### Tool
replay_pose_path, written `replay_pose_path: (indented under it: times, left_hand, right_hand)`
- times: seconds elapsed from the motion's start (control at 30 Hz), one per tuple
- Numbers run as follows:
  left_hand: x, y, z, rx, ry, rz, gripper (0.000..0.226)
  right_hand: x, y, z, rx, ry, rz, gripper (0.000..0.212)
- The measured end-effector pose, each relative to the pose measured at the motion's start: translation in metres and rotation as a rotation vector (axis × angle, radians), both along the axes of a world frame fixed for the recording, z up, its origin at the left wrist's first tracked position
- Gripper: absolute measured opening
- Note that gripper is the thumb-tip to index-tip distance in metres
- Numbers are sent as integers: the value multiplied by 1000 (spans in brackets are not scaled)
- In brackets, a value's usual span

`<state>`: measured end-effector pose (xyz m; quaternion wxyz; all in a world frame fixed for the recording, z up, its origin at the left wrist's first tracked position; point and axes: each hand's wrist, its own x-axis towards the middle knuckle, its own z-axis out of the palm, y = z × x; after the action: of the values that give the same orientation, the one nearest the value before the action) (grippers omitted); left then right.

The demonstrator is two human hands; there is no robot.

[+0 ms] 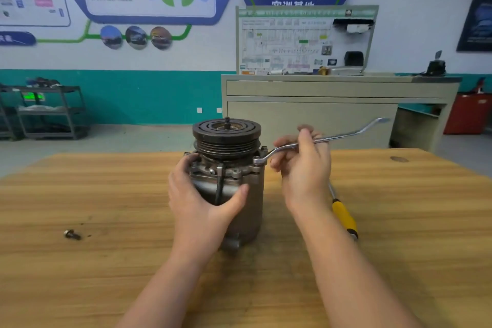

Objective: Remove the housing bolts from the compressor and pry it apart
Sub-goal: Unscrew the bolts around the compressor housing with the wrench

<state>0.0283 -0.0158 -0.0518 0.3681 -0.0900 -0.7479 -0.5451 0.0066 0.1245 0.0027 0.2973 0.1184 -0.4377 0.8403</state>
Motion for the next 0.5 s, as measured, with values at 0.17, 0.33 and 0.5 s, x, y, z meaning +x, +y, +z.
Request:
replay_pose_path:
  times: [0.17, 0.33, 0.5]
  left_hand:
    - [1, -1, 0, 4, -10, -14, 88]
    - [1, -1, 0, 5, -11, -15, 87]
    - [1, -1, 1, 8, -14, -22, 88]
  right_hand:
    - [-6, 9, 9, -359, -115, 225, 14]
    - [12, 6, 4, 96, 202, -226, 10]
    - [25, -3, -1, 359, 426, -406, 13]
